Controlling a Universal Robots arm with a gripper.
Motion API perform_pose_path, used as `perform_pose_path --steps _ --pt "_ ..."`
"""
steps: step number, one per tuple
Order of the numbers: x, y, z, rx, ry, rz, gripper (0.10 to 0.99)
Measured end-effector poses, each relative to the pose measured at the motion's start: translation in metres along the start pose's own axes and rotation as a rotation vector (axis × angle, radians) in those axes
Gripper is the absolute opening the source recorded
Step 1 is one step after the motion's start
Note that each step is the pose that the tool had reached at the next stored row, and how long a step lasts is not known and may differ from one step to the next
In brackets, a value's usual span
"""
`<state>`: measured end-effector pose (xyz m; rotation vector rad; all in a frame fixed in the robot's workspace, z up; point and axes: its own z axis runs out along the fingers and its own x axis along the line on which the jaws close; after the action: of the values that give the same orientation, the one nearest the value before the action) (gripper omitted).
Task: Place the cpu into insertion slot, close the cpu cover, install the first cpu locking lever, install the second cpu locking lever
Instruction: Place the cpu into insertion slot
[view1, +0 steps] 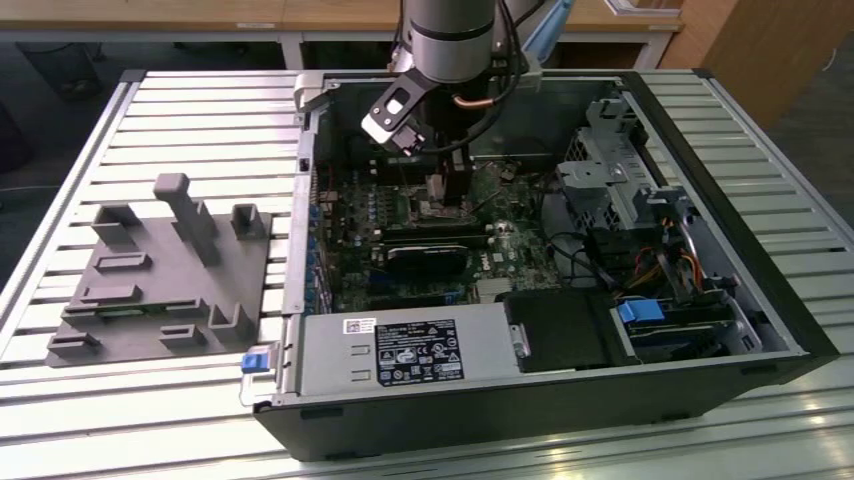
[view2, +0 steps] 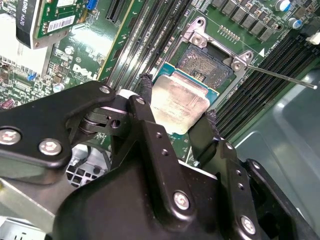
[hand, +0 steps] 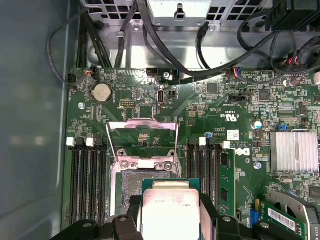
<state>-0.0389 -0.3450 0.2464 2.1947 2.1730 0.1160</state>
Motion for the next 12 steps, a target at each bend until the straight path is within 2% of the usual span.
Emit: perform_pose_path --steps 12 --pt "0.0 -0.0004 0.004 0.0 -0.0001 0.0 0.541"
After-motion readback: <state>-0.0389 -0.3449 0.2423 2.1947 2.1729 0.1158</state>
